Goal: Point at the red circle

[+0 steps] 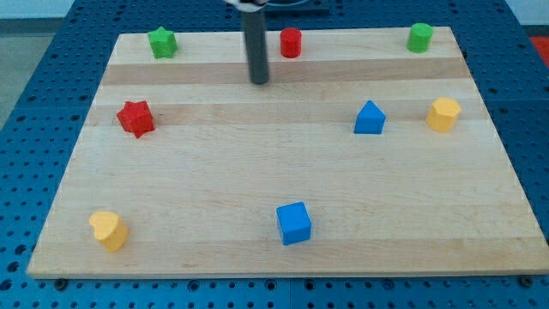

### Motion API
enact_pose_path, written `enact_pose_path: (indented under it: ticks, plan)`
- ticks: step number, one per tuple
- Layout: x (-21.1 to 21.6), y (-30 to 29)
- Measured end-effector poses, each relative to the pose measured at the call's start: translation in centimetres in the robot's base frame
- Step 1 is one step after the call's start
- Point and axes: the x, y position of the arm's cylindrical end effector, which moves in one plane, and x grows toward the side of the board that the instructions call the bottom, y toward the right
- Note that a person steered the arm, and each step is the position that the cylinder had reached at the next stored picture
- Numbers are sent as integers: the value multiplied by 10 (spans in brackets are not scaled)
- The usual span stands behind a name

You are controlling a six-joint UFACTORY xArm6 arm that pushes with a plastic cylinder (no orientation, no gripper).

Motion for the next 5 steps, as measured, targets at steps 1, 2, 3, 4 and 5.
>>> enact_pose_path:
  ticks: [1,2,3,4,5]
  plan:
    - [-21,47]
    - [-43,78]
    - [-83,78]
    - [-103,59]
    - [-90,47]
